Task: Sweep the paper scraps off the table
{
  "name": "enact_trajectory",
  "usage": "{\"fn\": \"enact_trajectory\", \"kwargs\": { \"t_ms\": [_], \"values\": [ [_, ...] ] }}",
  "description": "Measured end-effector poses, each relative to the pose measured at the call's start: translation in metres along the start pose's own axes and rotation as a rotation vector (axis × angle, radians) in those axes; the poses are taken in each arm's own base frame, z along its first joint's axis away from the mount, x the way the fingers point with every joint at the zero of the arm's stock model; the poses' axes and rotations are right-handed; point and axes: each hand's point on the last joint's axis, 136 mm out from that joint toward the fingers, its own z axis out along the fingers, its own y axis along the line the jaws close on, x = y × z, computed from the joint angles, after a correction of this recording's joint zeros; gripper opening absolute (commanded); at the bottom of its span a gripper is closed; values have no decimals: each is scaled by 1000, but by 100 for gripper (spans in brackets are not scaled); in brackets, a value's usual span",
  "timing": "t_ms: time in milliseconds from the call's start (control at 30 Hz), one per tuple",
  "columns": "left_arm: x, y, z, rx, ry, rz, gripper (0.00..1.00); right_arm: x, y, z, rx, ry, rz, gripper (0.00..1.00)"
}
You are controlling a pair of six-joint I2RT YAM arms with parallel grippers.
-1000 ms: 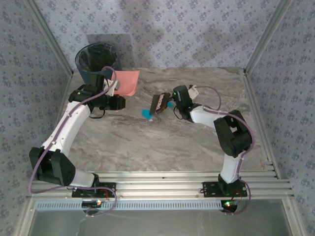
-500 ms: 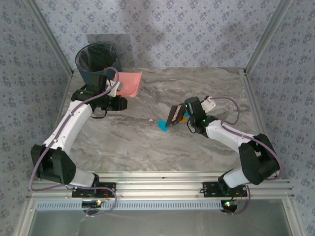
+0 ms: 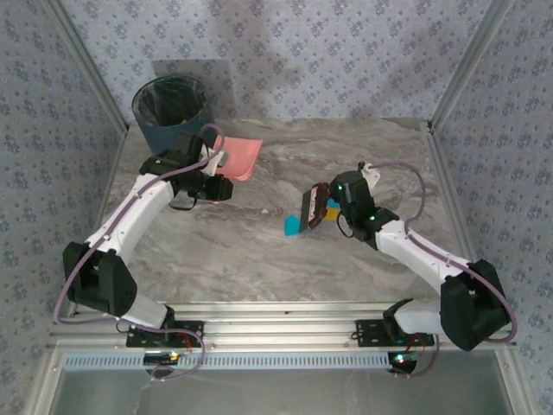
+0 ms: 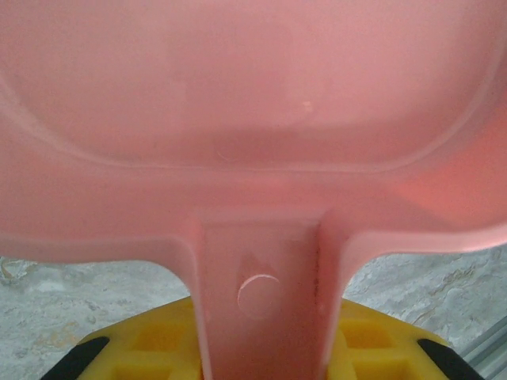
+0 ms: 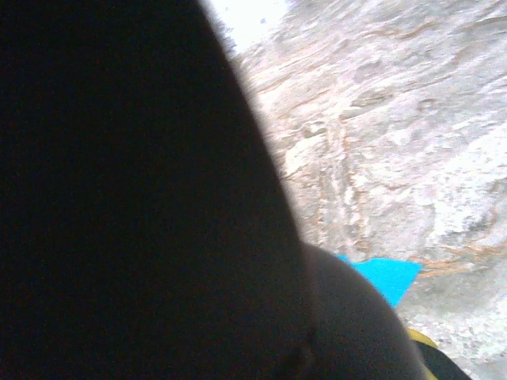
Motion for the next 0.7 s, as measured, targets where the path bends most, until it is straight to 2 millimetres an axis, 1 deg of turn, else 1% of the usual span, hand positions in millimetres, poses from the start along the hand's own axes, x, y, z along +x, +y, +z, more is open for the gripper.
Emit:
{"fn": "enact_trajectory", "kwargs": {
  "t_ms": [67,167,333,433,600,700],
  "values": [
    [1,1,1,-5,5,1,0,5,6,2,-42,36,-28,0],
    [1,3,2,-13,7,4,0,15,21,7,-123,99,-71,0],
    [2,4,2,-20,9,7,0,41,54,18,-269,224,-127,0],
    [2,5,2,-27,9,9,0,53,71,20,-335,272,-152,0],
    [1,6,2,-31,8,10,0,73,87,19,-410,337,-197,0],
    [2,6,2,-31,9,10,0,81,87,20,-426,363,-229,0]
  ]
}}
